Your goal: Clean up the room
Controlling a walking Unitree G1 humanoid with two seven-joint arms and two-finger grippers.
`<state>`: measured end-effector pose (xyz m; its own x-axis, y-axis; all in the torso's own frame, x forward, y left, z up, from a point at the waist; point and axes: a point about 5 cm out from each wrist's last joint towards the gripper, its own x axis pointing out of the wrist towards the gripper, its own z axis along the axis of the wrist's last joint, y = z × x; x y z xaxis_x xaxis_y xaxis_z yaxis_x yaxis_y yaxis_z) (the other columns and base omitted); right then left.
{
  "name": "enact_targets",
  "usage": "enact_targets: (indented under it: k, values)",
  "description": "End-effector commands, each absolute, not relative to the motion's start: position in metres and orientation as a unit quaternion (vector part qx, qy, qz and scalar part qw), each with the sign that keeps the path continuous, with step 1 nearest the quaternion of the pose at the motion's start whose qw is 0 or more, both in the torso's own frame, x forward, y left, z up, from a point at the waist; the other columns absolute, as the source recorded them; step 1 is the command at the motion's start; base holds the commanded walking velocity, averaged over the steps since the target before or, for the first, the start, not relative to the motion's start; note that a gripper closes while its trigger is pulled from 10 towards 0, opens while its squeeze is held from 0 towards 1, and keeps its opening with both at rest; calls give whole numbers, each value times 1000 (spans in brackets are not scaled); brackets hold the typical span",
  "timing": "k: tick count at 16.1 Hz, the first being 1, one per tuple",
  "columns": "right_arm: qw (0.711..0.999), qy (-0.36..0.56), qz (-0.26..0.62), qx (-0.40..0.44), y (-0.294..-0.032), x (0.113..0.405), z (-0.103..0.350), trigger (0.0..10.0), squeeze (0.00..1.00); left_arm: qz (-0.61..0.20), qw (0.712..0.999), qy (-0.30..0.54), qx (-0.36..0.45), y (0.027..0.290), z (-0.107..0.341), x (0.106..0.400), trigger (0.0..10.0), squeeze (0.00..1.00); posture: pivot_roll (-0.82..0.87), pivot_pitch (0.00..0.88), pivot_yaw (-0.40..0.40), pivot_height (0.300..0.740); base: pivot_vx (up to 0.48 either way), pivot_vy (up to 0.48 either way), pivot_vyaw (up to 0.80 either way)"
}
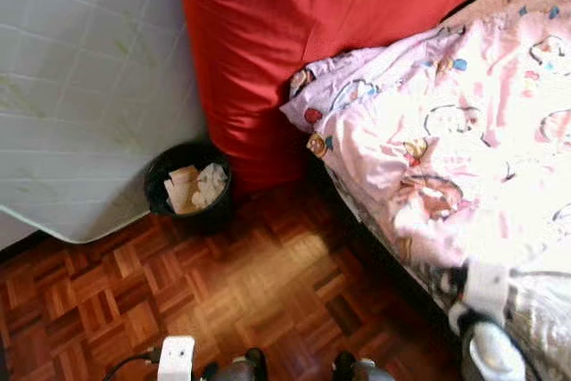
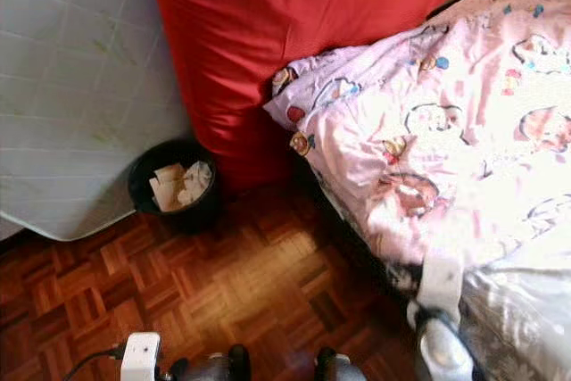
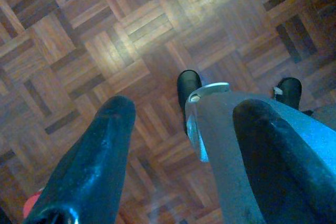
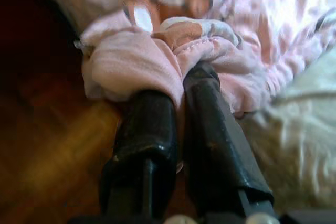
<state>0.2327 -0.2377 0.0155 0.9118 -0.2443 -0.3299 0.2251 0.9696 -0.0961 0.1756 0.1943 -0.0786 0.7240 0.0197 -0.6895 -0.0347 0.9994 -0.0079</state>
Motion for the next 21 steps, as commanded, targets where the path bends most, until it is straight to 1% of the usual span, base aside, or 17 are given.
enact_targets:
  k: [1,3,4,8,9,10,12,13,14,16,17,19,21]
  values:
    - [969,210,-126,-41,-243,220,0,10000,0,14,916,402,-10,195,-87,159,10000,0,52,248,34,740,0,0,0]
    - [961,239,-132,-48,-246,211,-13,10000,0,14,916,402,-10,195,-87,158,10000,0,53,248,34,740,0,0,0]
    - [950,271,-144,-58,-251,203,-24,10000,0,14,916,401,-11,194,-87,158,10000,0,55,248,35,740,0,0,0]
    - [935,323,-131,-65,-249,192,-42,10000,0,13,917,398,-10,195,-87,159,10000,0,56,248,36,740,0,0,0]
    - [945,291,-131,-71,-248,196,-37,10000,0,14,918,397,-9,195,-86,159,10000,0,62,249,38,740,0,0,0]
    - [962,224,-145,-65,-249,206,-22,10000,0,14,918,397,-9,196,-86,159,10000,0,57,249,38,740,0,0,0]
    - [969,135,-197,-61,-258,214,3,10000,0,14,918,397,-7,196,-86,159,10000,0,57,248,38,740,0,0,0]
    - [966,86,-227,-90,-263,216,20,10000,0,15,918,397,-7,196,-86,159,10000,0,63,247,37,740,0,0,0]
    - [970,32,-222,-98,-256,222,42,10000,0,16,918,396,-7,197,-86,159,10000,0,57,248,36,740,0,0,0]
    - [979,13,-176,-100,-242,225,52,10000,0,17,918,396,-6,198,-86,159,10000,0,60,247,35,740,0,0,0]
    - [981,10,-166,-102,-240,224,53,10000,0,18,918,395,-7,198,-86,159,10000,0,62,248,34,740,0,0,0]
    - [977,-14,-176,-118,-238,215,64,10000,0,20,919,393,-6,199,-85,161,10000,0,63,249,32,740,0,0,0]
    - [977,-23,-178,-111,-235,211,71,10000,0,21,919,393,-6,200,-85,161,10000,0,56,249,34,740,0,0,0]
